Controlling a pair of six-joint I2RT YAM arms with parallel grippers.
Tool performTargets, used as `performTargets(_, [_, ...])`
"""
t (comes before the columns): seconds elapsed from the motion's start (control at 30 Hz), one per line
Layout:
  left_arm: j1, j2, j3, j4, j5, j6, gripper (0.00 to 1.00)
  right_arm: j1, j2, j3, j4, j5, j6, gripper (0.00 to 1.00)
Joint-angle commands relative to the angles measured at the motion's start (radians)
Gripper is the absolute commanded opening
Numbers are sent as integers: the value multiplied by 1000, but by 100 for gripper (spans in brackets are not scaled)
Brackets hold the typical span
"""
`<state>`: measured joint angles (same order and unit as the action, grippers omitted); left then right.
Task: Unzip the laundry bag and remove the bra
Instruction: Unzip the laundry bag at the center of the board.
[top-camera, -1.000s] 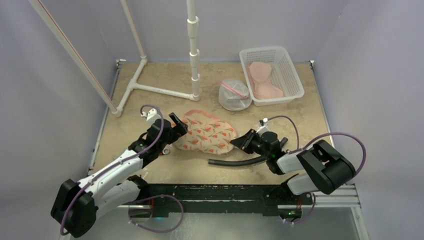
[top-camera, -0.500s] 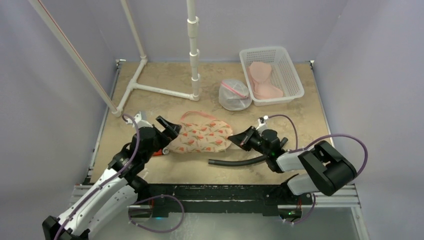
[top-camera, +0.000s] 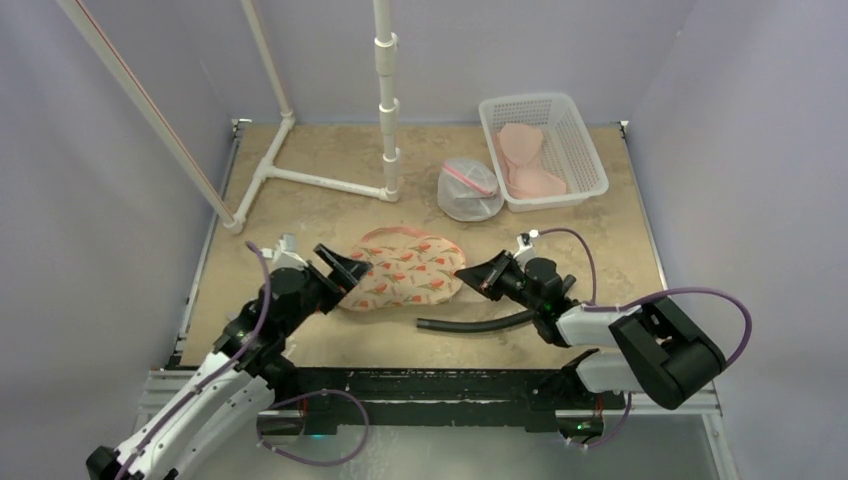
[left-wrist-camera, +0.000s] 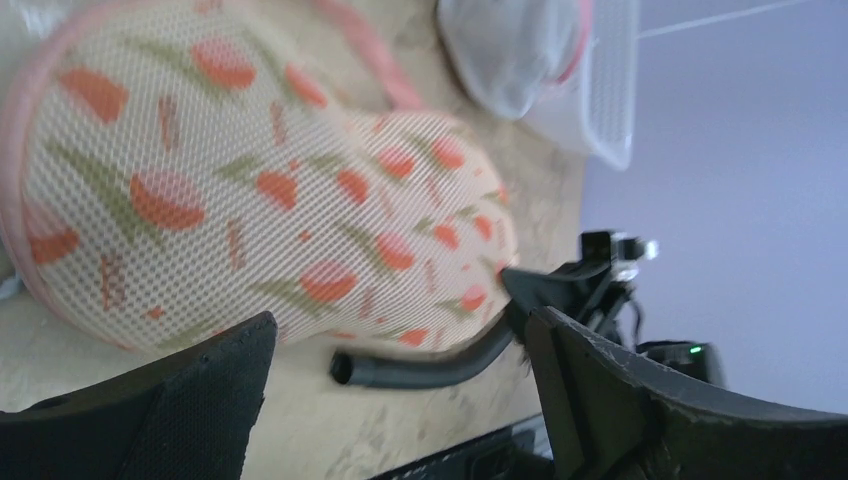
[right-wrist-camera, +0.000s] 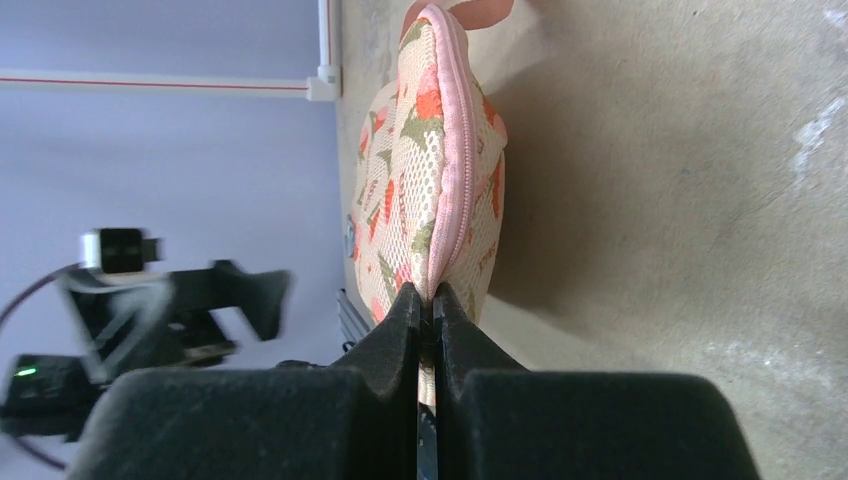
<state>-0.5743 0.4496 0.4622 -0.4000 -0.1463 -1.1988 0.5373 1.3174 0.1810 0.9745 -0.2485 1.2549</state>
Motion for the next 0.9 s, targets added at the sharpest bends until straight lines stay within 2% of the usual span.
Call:
performTargets(0.0, [-56,43,-164,270,162,-137,93,26,-7,17,35,10,75,0])
performTargets(0.17, [-130,108,-179,412,149,-162,93,56,-40,44,-34,60,113,0])
performTargets(0.4, [-311,302,-160,551,-15,-192,93,84,-21,68,-51,97,159,0])
performTargets(0.53, [-364,409,-153,603,-68,-247,93,102,-27,78,-81,118,155,0])
performTargets(0.67, [-390,431,-146,562,-141,-320,93,102,-57,80,-125,137,127,0])
performTargets(0.87, [-392,425,-146,408,-275,-438,92,102,-94,69,-159,146,74,0])
